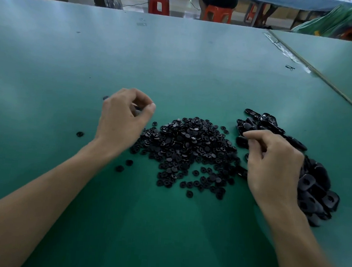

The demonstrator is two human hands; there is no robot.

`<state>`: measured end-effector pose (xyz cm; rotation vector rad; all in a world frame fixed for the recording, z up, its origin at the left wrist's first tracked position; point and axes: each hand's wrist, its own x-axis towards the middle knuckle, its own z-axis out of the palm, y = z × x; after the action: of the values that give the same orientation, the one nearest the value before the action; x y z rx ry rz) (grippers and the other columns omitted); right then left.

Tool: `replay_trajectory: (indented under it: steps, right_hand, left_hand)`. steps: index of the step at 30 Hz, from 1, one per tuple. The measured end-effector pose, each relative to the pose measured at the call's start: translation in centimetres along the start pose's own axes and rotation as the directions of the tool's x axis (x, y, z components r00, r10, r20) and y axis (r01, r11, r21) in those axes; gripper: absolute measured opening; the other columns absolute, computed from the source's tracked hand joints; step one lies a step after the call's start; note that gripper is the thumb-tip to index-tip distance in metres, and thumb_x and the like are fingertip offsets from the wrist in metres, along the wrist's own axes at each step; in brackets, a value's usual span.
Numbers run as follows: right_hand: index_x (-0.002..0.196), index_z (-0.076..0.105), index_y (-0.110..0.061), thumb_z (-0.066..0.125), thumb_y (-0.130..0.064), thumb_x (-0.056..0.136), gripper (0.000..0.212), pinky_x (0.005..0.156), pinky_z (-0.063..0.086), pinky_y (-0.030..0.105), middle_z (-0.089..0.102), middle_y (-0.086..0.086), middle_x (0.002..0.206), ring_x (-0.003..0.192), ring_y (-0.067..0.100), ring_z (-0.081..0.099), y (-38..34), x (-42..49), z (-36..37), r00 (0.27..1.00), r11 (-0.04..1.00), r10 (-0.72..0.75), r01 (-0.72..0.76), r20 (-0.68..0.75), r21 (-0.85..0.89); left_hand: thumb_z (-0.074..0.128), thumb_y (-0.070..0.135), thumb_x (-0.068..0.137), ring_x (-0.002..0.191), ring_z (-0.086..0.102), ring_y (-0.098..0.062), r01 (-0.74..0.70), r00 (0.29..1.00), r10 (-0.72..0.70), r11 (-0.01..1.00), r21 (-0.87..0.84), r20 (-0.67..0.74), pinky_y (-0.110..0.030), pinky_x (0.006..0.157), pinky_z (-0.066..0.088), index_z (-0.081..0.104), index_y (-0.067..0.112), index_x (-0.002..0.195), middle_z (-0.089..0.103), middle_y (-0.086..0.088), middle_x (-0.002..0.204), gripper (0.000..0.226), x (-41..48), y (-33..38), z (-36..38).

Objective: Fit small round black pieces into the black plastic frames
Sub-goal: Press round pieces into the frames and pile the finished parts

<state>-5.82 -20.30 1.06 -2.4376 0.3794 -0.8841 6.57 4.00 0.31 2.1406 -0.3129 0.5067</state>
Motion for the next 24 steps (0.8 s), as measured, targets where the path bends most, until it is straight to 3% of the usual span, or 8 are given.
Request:
replay_trajectory:
  steps: [3,5,7,13,16,19,22,24]
  right_hand:
    - [0.099,0.076,-0.021,0.068,-0.008,0.094,0.016,0.071,0.044,0.004,0.069,-0.014,0.084,0.074,0.002,0.065,-0.6,-0.2,0.7,0.997,0.976,0.021,-0.038,0.080,0.215]
    - [0.096,0.074,-0.026,0.070,-0.007,0.092,0.020,0.073,0.048,0.007,0.071,-0.017,0.083,0.079,-0.001,0.068,-1.2,-0.3,1.2,0.983,0.902,0.057,-0.124,0.172,0.412]
    - [0.091,0.074,-0.029,0.071,-0.005,0.090,0.024,0.076,0.052,0.013,0.075,-0.009,0.084,0.083,0.003,0.070,-2.0,-0.2,1.6,0.967,0.799,0.075,-0.203,0.242,0.566]
    - [0.085,0.073,-0.022,0.072,0.002,0.087,0.024,0.074,0.054,0.017,0.077,0.000,0.085,0.082,0.010,0.072,-3.6,0.3,2.9,0.890,0.586,0.027,-0.384,0.456,0.714]
    - [0.084,0.073,-0.021,0.074,0.002,0.085,0.024,0.074,0.053,0.019,0.075,-0.005,0.079,0.077,0.006,0.069,-3.7,0.5,3.6,0.884,0.627,-0.006,-0.360,0.467,0.691]
    - [0.086,0.073,-0.026,0.078,-0.008,0.085,0.018,0.079,0.055,0.022,0.075,-0.008,0.081,0.079,0.005,0.071,-3.4,0.8,4.0,0.925,0.767,-0.019,-0.230,0.379,0.600]
    - [0.090,0.074,-0.027,0.074,-0.017,0.089,0.010,0.076,0.050,0.011,0.072,-0.014,0.083,0.079,-0.001,0.067,-2.7,0.5,3.7,0.963,0.911,-0.046,-0.070,0.267,0.407]
    - [0.095,0.076,-0.024,0.072,-0.021,0.090,0.006,0.079,0.050,0.017,0.069,-0.011,0.086,0.083,0.005,0.062,-2.0,0.1,3.4,0.960,0.972,-0.110,0.051,0.256,0.229]
  left_hand:
    - [0.073,0.023,0.088,0.054,0.063,-0.004,0.014,0.994,0.014,0.968,-0.250,0.111,-0.016,0.055,0.050,0.065,0.034,0.082,0.065,0.012,0.066,0.015,-1.7,2.6,0.7]
    - [0.072,0.020,0.090,0.050,0.067,-0.014,0.100,0.973,-0.009,0.916,-0.389,0.231,-0.026,0.044,0.051,0.066,0.029,0.087,0.066,0.007,0.065,0.011,-3.0,3.9,1.3]
    - [0.071,0.018,0.092,0.051,0.068,-0.021,0.177,0.949,-0.025,0.869,-0.462,0.315,-0.028,0.041,0.052,0.066,0.024,0.091,0.066,0.005,0.066,0.008,-4.0,4.6,2.0]
    - [0.071,0.011,0.092,0.061,0.073,-0.021,0.233,0.929,-0.047,0.843,-0.484,0.366,-0.030,0.047,0.056,0.069,0.018,0.093,0.072,0.003,0.070,0.008,-5.1,4.7,2.6]
    - [0.071,0.007,0.092,0.061,0.073,-0.020,0.226,0.940,-0.054,0.838,-0.496,0.338,-0.028,0.049,0.056,0.071,0.018,0.090,0.073,0.000,0.068,0.011,-5.4,4.4,2.7]
    - [0.071,0.006,0.091,0.064,0.074,-0.020,0.251,0.949,-0.094,0.799,-0.546,0.299,-0.026,0.053,0.057,0.070,0.019,0.090,0.074,-0.002,0.070,0.013,-5.6,4.0,2.7]
    - [0.071,0.011,0.092,0.066,0.075,-0.022,0.279,0.951,-0.143,0.776,-0.566,0.274,-0.029,0.055,0.059,0.068,0.021,0.093,0.075,-0.002,0.073,0.010,-5.6,3.7,2.6]
    - [0.071,0.014,0.093,0.066,0.075,-0.025,0.287,0.952,-0.160,0.769,-0.571,0.262,-0.037,0.058,0.062,0.068,0.022,0.092,0.075,-0.002,0.074,0.009,-5.4,3.4,2.6]
